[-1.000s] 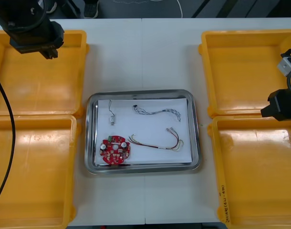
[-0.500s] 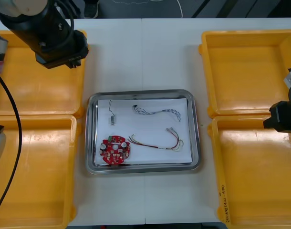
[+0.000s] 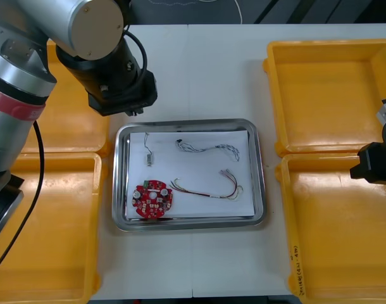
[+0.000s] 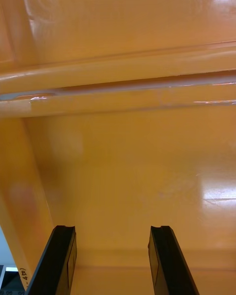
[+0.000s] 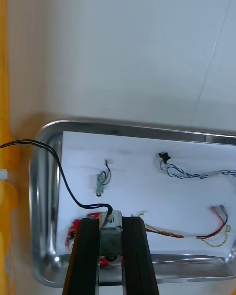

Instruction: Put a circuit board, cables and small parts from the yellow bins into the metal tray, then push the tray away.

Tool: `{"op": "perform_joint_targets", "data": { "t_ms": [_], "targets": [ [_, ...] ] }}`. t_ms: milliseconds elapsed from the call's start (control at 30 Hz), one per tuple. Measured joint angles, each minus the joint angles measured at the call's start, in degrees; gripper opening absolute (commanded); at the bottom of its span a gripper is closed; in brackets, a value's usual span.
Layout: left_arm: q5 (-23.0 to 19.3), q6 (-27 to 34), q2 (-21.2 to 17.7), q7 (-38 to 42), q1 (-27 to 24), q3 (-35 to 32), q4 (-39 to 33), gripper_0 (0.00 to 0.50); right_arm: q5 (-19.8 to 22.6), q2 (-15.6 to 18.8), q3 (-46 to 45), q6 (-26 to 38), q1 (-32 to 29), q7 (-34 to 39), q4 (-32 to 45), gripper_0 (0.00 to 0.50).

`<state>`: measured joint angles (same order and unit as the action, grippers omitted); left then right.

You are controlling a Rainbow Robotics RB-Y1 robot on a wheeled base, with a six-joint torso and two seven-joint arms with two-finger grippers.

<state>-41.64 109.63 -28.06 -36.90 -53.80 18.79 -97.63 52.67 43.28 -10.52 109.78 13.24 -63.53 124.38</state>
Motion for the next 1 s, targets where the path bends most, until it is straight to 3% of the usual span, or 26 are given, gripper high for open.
{"op": "perform_joint_targets", "data": {
  "t_ms": [367, 633, 1000],
  "targets": [
    [3.19, 0.00, 4.58, 2.57, 3.10, 1.58, -2.49, 0.000, -1.34, -0.55, 0.00, 0.00, -0.01, 0.00, 0.41, 0.427],
    [5.36, 0.00, 5.23, 2.57, 3.87, 6.85, -2.57, 0.000, -3.73, -2.77, 0.00, 0.00, -0.02, -0.01, 0.43, 0.428],
    [10.36, -1.89, 7.52, 2.45, 7.88, 7.89, -2.54, 0.000, -6.17, -3.52, 0.06, 0.00, -0.05, -0.04, 0.44, 0.427]
  ]
}}
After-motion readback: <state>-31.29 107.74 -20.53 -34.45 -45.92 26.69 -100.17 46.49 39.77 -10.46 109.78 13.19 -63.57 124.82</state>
